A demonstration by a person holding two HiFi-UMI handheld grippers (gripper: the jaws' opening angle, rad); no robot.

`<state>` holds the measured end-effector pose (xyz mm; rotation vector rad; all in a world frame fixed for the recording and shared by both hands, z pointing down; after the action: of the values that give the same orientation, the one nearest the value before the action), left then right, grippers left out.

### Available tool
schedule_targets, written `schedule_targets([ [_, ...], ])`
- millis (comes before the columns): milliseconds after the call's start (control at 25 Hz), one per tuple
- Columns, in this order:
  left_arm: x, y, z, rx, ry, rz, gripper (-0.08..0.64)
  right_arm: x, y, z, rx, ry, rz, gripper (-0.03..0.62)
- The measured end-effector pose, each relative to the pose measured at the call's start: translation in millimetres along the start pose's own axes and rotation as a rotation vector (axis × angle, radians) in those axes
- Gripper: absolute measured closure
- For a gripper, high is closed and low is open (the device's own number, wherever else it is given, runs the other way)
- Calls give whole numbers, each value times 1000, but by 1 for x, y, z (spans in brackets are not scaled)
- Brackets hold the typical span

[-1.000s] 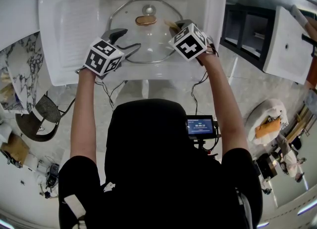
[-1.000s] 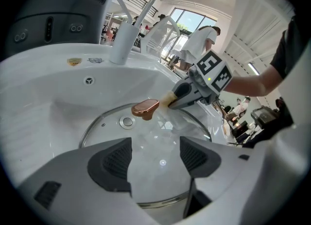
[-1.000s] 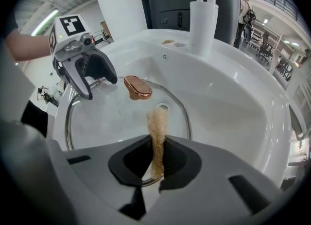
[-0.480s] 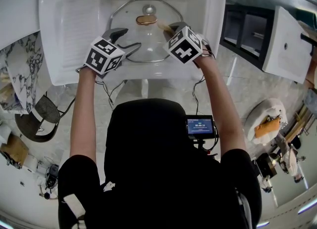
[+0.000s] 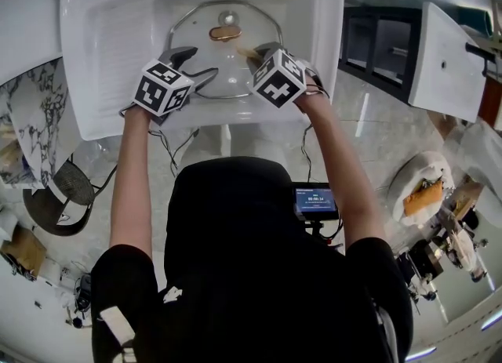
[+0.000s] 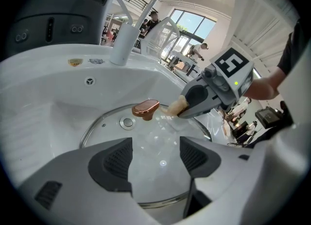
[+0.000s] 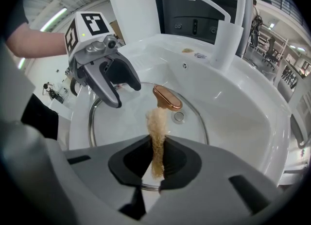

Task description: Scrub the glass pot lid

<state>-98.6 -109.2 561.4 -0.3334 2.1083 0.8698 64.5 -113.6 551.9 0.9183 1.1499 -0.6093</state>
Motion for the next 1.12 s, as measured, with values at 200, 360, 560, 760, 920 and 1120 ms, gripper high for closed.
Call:
schedule_targets([
  [200, -1, 0, 3, 4, -15, 1, 276, 4, 3, -12, 8, 9, -1, 578],
  [360, 1, -1, 5, 3, -38, -11, 276, 6, 4, -20, 18, 11, -12, 577],
  [560, 4, -3, 12, 11, -59, -44, 304, 13, 6, -27, 3, -11, -23, 577],
  [760, 9, -1, 25, -29, -37, -76, 383, 18, 9, -34, -20, -41, -26, 577],
  [920, 18, 5, 38, -36, -14, -55, 411, 22, 11, -40, -52, -71, -24, 577],
  [1120, 39, 9, 55, -65, -22, 0, 468, 34, 13, -53, -96, -67, 17, 577],
])
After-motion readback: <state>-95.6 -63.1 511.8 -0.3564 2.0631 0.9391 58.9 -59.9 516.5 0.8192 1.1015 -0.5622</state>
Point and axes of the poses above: the fingertips, and each gripper's own axes: x backward along the fingers, z to its right, y out of its underside, the point moved 8 cm from there along x, backward along the fingers, and after that the axes turned 3 degrees about -z, right-handed, at the moved point
